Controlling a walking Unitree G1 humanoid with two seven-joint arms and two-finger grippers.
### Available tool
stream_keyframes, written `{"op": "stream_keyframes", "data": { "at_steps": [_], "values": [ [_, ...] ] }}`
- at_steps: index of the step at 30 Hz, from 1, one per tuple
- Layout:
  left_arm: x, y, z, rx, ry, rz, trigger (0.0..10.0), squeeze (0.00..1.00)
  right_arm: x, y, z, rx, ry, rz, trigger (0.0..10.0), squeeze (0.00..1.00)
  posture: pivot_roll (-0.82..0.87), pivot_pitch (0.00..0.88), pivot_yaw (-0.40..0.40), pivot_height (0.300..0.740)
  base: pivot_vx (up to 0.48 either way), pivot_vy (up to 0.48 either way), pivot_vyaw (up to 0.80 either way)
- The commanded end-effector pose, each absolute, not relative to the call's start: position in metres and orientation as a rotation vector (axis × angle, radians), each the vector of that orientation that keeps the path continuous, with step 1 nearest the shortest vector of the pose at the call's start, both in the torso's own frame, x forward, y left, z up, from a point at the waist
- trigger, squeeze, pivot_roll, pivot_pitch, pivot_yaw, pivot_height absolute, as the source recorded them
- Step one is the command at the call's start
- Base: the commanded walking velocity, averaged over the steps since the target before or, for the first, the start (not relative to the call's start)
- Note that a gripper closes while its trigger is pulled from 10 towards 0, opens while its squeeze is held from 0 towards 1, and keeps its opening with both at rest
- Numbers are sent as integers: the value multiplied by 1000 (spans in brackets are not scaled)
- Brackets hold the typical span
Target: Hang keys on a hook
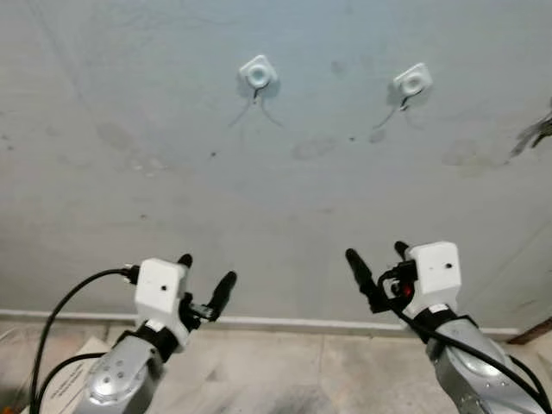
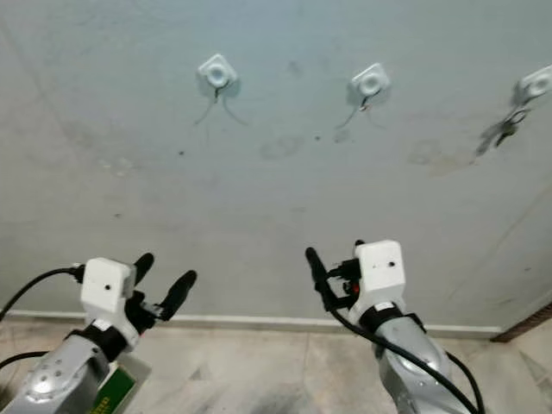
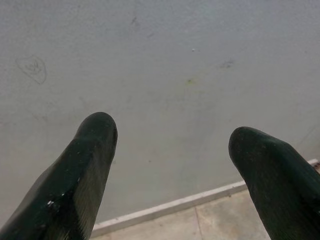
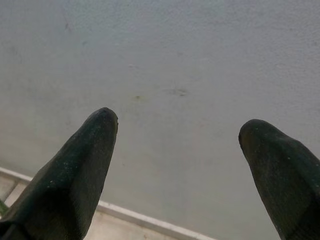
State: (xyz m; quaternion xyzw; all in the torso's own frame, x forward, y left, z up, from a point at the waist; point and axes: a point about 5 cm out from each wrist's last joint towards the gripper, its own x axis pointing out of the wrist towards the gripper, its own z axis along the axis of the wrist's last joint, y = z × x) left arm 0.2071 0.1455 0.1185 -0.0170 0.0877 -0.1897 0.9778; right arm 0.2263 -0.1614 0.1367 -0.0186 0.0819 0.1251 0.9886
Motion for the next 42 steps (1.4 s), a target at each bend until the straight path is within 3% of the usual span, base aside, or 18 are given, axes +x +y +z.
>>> {"op": "stream_keyframes", "data": {
  "at_steps": [1,12,42],
  "values": [
    [207,145,120,-20,171,-381,10000,0,226,-163,138,-37,165,239,10000,0,-25,99,36,740,0,0,0],
    [207,144,119,-14,172,-390,10000,0,228,-163,138,-41,164,242,10000,0,-22,99,38,740,0,0,0],
    [211,141,118,-15,165,-398,10000,0,233,-167,141,-47,144,220,10000,0,-31,81,41,740,-265,0,0]
  ]
}}
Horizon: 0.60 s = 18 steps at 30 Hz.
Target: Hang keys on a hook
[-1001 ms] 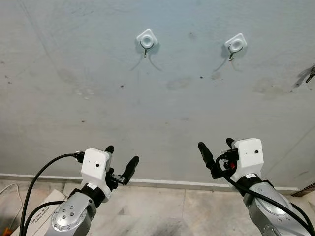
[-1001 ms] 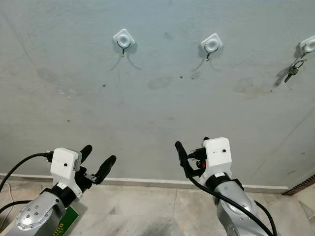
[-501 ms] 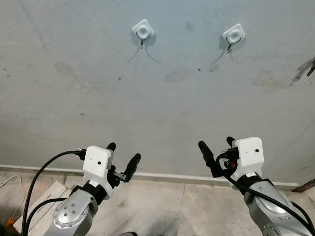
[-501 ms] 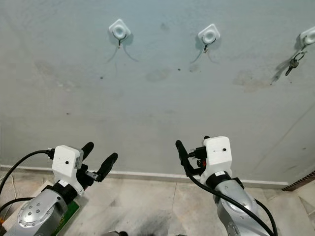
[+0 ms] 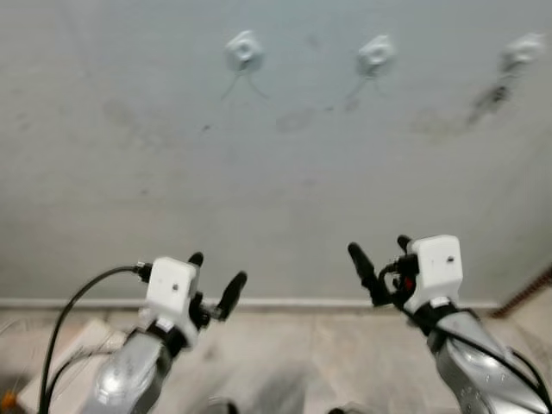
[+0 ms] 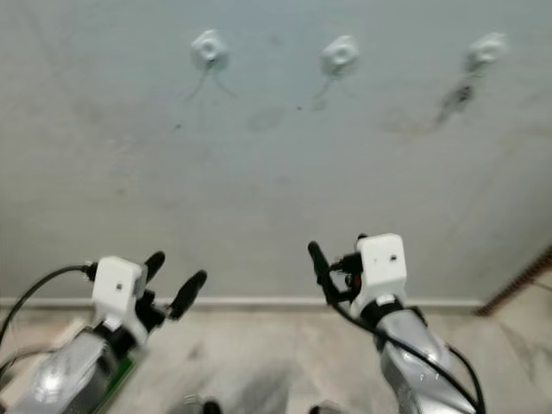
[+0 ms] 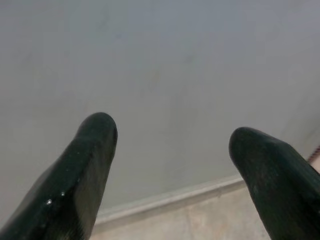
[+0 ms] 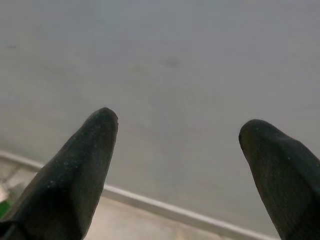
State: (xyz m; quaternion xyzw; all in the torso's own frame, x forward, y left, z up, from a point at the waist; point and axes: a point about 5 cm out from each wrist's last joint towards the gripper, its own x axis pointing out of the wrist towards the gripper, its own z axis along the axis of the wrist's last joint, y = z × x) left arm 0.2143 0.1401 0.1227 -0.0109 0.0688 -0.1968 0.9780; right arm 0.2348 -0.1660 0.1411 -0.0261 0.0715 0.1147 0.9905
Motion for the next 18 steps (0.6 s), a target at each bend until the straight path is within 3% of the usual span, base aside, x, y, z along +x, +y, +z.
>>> {"op": "stream_keyframes", "data": {
  "at_steps": [1,18],
  "values": [
    [211,141,118,-15,165,-397,10000,0,233,-167,141,-49,142,219,10000,0,-31,81,41,740,-266,0,0],
    [220,135,122,-6,139,-430,10000,0,238,-169,147,-57,116,191,10000,0,-42,78,37,740,-267,0,0]
  ]
}}
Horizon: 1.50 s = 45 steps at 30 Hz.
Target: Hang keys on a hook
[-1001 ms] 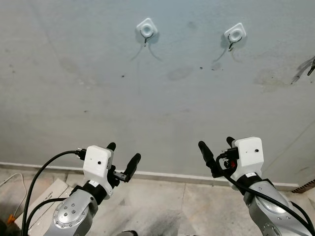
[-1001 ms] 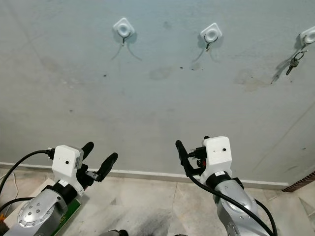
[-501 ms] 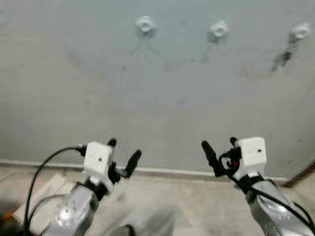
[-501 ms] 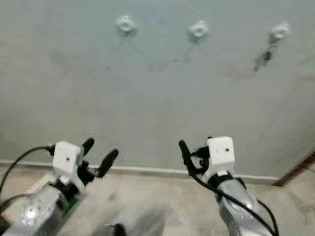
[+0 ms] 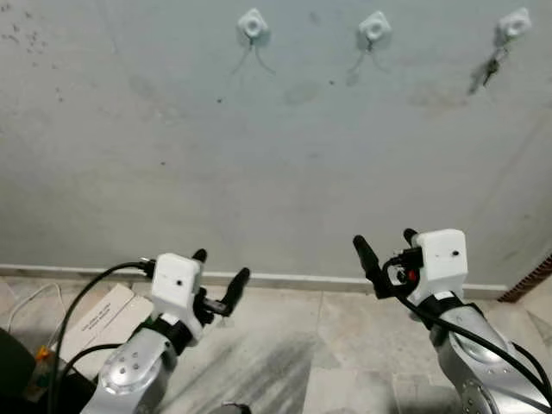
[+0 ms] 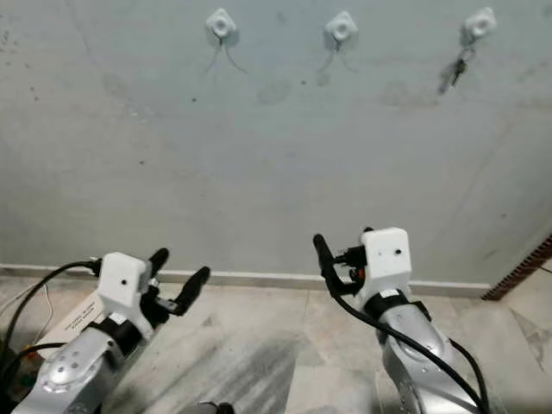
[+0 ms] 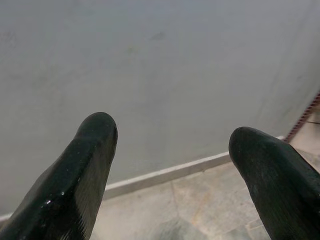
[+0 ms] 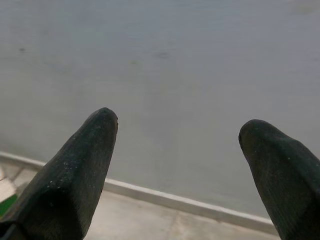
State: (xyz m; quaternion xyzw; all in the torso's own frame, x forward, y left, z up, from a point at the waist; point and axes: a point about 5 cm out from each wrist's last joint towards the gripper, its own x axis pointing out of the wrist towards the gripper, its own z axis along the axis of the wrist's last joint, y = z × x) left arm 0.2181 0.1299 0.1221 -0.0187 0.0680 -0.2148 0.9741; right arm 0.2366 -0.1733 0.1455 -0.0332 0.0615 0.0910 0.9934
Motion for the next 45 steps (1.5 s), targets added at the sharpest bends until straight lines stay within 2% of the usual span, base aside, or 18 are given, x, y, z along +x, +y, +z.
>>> {"op": "stream_keyframes", "data": {
  "at_steps": [1,5,16,24,32,45],
  "values": [
    [220,135,122,-6,139,-430,10000,0,238,-169,147,-57,116,191,10000,0,-42,78,37,740,-262,0,0],
    [233,142,130,9,106,-411,10000,0,245,-165,149,-56,101,201,10000,0,-36,80,36,740,-264,0,0],
    [236,135,126,-10,103,-406,10000,0,258,-171,157,-69,52,167,10000,0,-70,82,47,740,-255,0,0],
    [234,124,120,-77,116,-425,10000,0,256,-163,152,-78,70,184,10000,0,-71,85,49,740,0,0,-158],
    [246,125,122,-106,104,-388,10000,0,253,-162,150,-67,79,179,10000,0,-76,89,47,740,0,0,0],
    [260,117,118,-144,110,-374,10000,0,263,-163,151,-44,60,132,10000,0,-97,93,61,740,0,0,-800]
  ]
}}
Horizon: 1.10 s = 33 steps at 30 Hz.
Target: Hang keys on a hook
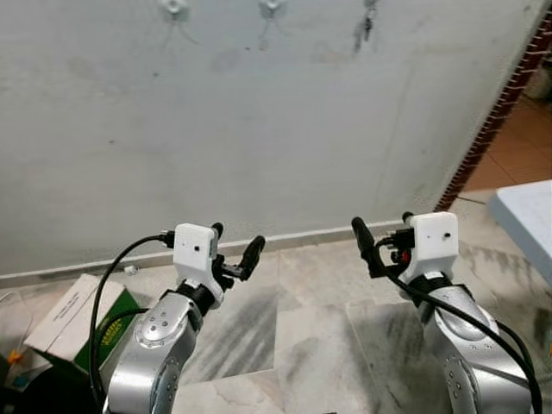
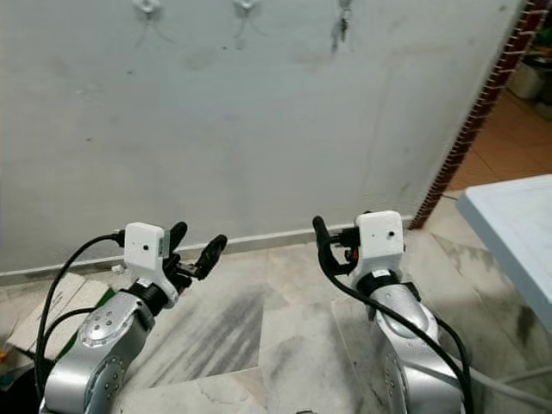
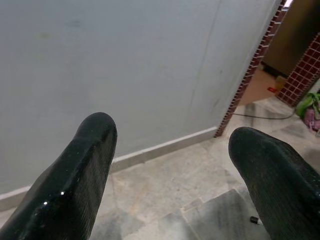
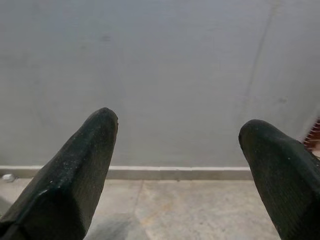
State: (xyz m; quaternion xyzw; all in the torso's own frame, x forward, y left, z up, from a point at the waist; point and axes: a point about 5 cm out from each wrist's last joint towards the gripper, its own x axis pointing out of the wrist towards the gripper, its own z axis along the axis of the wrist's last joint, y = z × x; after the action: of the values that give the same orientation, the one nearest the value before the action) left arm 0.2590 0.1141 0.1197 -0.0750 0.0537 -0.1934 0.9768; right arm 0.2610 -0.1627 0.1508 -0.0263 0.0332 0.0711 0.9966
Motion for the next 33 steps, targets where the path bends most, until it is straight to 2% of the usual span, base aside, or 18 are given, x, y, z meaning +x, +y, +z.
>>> {"op": "stream_keyframes", "data": {
  "at_steps": [1,9,33],
  "values": [
    [261,116,118,-159,106,-371,10000,0,263,-163,150,-39,61,127,10000,0,-102,92,60,740,0,0,-800],
    [266,114,118,-172,100,-374,10000,0,270,-154,149,-40,51,129,10000,0,-106,89,60,740,0,0,-791],
    [276,105,127,-180,65,-406,10000,0,276,-154,154,-46,18,109,10000,0,-88,112,57,740,0,0,-781]
  ]
}}
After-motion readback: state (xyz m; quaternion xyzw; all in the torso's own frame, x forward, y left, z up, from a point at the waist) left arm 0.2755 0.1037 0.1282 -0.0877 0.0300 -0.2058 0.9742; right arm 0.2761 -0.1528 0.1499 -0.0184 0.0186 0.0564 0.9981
